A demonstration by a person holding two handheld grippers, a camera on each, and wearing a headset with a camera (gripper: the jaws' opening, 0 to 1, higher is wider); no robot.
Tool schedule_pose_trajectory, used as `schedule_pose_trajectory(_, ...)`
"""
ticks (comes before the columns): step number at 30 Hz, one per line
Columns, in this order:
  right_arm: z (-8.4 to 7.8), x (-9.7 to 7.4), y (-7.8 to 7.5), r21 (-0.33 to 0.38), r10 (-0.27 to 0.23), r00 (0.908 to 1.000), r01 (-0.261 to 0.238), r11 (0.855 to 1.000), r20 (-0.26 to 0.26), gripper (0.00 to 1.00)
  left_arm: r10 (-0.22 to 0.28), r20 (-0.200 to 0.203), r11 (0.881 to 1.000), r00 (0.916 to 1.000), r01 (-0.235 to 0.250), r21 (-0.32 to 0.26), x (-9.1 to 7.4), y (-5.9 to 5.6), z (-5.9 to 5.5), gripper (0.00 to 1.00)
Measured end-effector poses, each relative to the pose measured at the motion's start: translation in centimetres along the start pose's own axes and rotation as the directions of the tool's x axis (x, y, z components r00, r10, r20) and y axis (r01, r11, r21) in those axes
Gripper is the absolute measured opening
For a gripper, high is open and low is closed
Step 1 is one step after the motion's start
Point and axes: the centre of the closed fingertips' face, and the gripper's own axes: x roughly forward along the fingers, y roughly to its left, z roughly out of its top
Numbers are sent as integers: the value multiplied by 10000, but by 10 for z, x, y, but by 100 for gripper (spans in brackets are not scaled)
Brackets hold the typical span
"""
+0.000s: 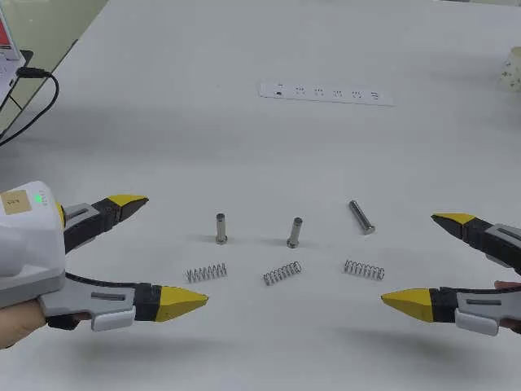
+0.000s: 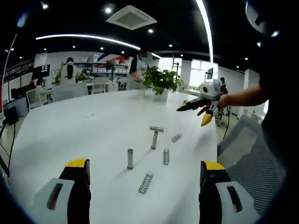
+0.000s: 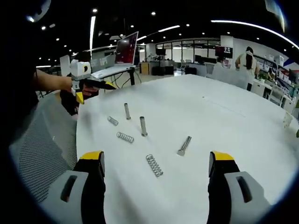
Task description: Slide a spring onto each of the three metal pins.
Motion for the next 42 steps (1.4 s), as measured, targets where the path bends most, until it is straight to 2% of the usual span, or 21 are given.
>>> schedule_pose_trajectory(2, -1, 0, 1, -45, 24, 10000, -24, 10000, -49, 92, 12, -32, 10000, 10000, -12, 37, 0, 0, -1, 97)
schedule_pose_trajectory(9, 5, 0, 0, -69, 13, 9997, -12, 10000, 257, 93, 56, -106, 10000, 9999, -57, -34, -2, 1, -3, 97)
schedule_pose_trajectory(14, 2, 0, 0, 32, -54, 9999, 53, 10000, 159, 95, 141, -1, 9999, 9999, -141, -81, -3, 3, -1, 97)
schedule_pose_trajectory(23, 2, 0, -3, 175, -180, 9997, 177, 9997, 168, 99, 60, -70, 9999, 10000, -61, -99, -2, 0, -3, 97)
schedule_pose_trajectory(42, 2, 0, -2, 151, -255, 9996, 253, 9996, 110, 99, 42, -155, 9999, 9999, -44, -95, -4, -1, -6, 96)
